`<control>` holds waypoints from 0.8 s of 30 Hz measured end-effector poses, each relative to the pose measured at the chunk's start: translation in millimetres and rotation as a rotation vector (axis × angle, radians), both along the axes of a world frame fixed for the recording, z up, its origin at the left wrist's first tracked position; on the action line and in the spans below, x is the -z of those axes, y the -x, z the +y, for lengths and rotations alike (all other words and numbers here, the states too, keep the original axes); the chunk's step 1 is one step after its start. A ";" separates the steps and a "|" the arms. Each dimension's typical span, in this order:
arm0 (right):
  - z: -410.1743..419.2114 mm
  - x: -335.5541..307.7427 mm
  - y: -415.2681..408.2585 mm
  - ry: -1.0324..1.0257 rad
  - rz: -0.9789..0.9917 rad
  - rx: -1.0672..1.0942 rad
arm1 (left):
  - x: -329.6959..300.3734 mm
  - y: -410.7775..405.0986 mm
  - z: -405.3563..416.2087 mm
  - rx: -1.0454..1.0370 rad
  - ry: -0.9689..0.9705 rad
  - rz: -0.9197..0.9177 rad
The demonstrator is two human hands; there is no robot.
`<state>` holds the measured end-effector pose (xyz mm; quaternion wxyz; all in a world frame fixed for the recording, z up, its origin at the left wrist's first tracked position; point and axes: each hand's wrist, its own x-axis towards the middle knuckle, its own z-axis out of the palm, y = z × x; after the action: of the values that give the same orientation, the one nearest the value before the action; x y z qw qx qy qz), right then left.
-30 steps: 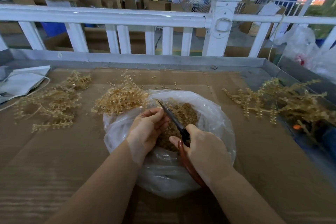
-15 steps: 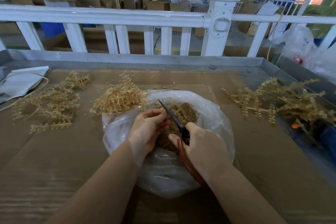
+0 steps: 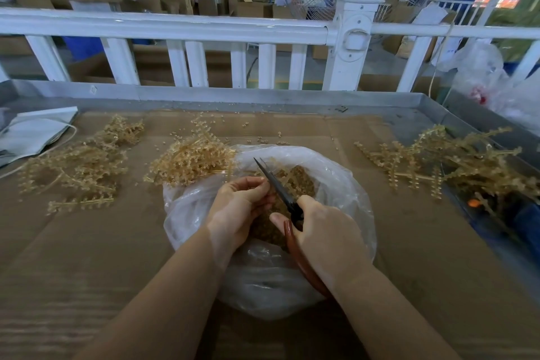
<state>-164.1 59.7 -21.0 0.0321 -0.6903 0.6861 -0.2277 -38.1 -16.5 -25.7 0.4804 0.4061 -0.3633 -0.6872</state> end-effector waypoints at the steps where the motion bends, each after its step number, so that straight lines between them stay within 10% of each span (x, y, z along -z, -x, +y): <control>1: -0.7 -1.0 -0.3 0.009 -0.002 0.001 | 0.2 0.7 0.5 0.011 0.011 -0.012; 24: -1.2 1.5 1.8 0.032 -0.033 -0.021 | 4.4 -1.0 0.4 -0.032 -0.036 0.145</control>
<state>-166.0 58.5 -22.6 0.0348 -0.6940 0.6745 -0.2496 -37.1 -16.1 -30.1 0.5088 0.3697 -0.3087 -0.7135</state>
